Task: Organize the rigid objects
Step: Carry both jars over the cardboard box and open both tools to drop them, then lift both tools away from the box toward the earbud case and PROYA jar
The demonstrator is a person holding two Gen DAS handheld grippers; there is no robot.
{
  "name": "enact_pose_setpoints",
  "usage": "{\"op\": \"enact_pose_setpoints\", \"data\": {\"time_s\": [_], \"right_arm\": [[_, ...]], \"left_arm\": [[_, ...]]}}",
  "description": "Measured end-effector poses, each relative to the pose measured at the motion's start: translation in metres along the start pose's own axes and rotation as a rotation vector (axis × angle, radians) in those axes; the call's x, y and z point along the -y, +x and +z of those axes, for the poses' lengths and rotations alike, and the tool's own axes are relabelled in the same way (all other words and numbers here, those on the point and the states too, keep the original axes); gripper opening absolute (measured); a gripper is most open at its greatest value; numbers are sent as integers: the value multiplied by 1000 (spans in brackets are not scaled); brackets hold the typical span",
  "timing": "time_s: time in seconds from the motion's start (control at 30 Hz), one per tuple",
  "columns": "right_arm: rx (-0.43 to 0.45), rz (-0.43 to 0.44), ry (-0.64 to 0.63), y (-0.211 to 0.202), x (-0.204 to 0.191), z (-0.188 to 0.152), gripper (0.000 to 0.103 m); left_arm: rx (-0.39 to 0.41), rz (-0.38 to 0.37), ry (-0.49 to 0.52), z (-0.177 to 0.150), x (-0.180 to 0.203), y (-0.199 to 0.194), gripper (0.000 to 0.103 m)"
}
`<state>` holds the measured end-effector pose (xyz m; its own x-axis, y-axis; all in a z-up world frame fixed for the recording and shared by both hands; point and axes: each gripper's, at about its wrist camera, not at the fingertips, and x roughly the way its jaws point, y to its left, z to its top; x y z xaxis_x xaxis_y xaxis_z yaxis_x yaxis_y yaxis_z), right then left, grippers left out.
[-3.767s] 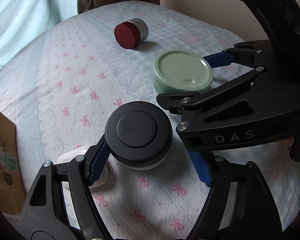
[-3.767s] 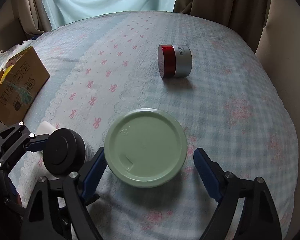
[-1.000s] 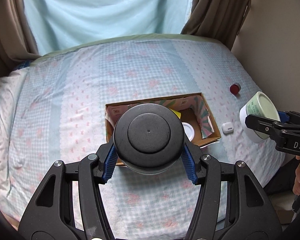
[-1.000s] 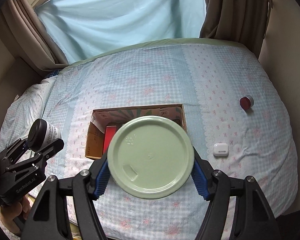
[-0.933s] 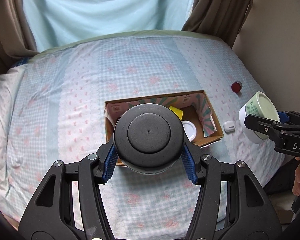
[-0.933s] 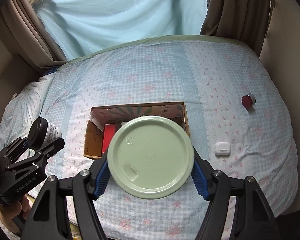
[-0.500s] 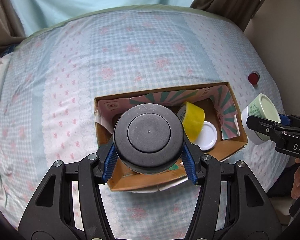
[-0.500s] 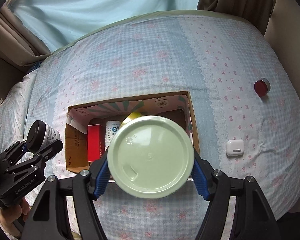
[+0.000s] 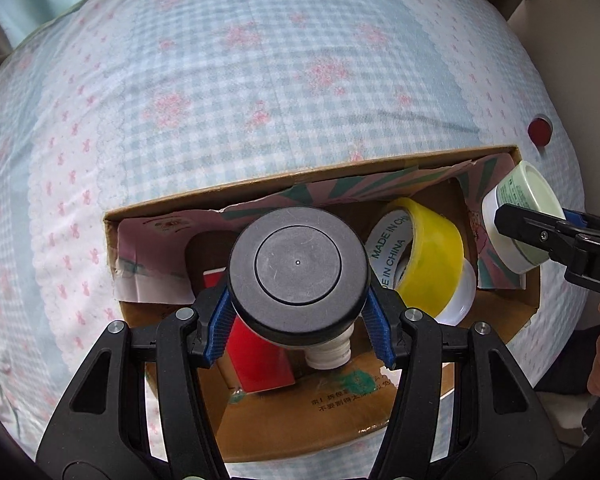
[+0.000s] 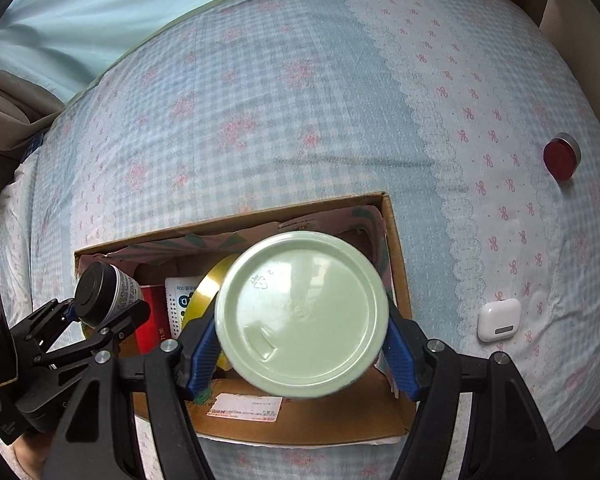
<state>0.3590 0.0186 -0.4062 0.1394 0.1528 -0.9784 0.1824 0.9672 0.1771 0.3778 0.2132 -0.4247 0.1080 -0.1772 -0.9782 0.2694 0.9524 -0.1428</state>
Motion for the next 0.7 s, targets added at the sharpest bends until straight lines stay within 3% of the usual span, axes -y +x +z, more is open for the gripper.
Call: {"op": "enact_pose_setpoints", "data": {"time_s": [0.2, 0.23, 0.3, 0.33, 0.37, 0.43, 0.53, 0.7], "right_arm": [[-22, 6, 30, 13, 4, 9, 67], [-26, -1, 38, 15, 4, 11, 67], [-38, 2, 63, 19, 8, 13, 67], [-34, 28, 86, 19, 11, 13, 71], [-19, 58, 107, 17, 13, 13, 88], [21, 91, 122, 9, 14, 12, 103], [67, 61, 103, -3, 12, 9, 103], [51, 58, 89, -13, 13, 2, 103]], "left_arm": [[-31, -13, 3, 5, -4, 8, 54], [-35, -21, 2, 6, -3, 8, 57], [-22, -28, 2, 8, -2, 2, 82], [-1, -27, 3, 8, 0, -3, 100], [23, -26, 4, 8, 1, -10, 103], [39, -25, 4, 6, 1, -18, 103], [32, -27, -8, 0, -1, -24, 103], [39, -25, -44, -13, -5, -37, 103]]}}
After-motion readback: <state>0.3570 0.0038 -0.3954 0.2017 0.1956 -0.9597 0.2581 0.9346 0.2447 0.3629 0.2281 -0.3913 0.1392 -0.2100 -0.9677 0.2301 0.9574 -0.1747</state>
